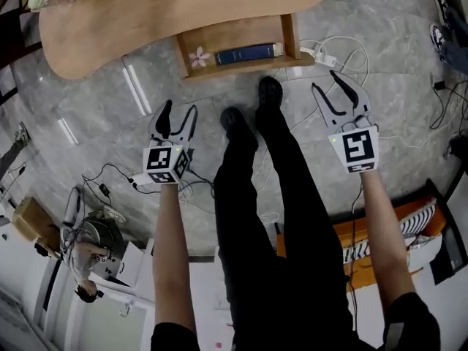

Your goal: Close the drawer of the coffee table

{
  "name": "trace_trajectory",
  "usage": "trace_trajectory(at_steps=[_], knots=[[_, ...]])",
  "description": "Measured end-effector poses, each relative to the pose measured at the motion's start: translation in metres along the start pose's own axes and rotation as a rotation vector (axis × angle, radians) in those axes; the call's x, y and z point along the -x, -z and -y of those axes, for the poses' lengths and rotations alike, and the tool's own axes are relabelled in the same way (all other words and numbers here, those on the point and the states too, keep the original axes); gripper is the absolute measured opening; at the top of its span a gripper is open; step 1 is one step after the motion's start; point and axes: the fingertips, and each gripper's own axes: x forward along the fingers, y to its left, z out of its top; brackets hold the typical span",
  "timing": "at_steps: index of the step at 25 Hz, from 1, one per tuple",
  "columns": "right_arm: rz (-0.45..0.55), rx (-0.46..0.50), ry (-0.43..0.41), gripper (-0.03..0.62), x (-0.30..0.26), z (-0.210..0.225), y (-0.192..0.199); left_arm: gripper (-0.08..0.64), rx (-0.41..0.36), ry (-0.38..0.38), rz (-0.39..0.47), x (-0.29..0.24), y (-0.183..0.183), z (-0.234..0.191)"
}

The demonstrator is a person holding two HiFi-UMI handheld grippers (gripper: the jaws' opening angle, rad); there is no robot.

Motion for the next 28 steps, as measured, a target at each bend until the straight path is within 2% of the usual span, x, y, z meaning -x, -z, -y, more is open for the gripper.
trace_trajectory(at_steps=[4,8,11,14,18,22,28], knots=[[-0.091,0.036,-0.008,0.166,-0.034,0.004,0.038,0.341,-0.029,0.011,-0.092,-0.030,0.028,-0.015],[-0.166,0.096,-0.027,0.166,-0.062,0.001,0.071,0.374,-0.075,0.028,-0.213,-0.061,0.065,-0.033],[-0.210,0.126,-0.029,0.172,-0.077,-0.001,0.095,0.376,-0.114,0.039,-0.272,-0.081,0.091,-0.042],[-0.261,0.151,-0.032,0.178,-0.095,-0.001,0.116,0.376,-0.099,0.034,-0.283,-0.105,0.109,-0.052],[-0.316,0.172,-0.028,0.179,-0.115,0.001,0.133,0.376,-0.071,0.044,-0.283,-0.137,0.116,-0.058],[-0.334,0.165,-0.001,0.179,-0.128,0.009,0.144,0.376,-0.087,0.078,-0.272,-0.160,0.113,-0.052],[-0.345,0.170,-0.008,0.179,-0.139,0.008,0.147,0.374,-0.117,0.086,-0.247,-0.182,0.101,-0.054]])
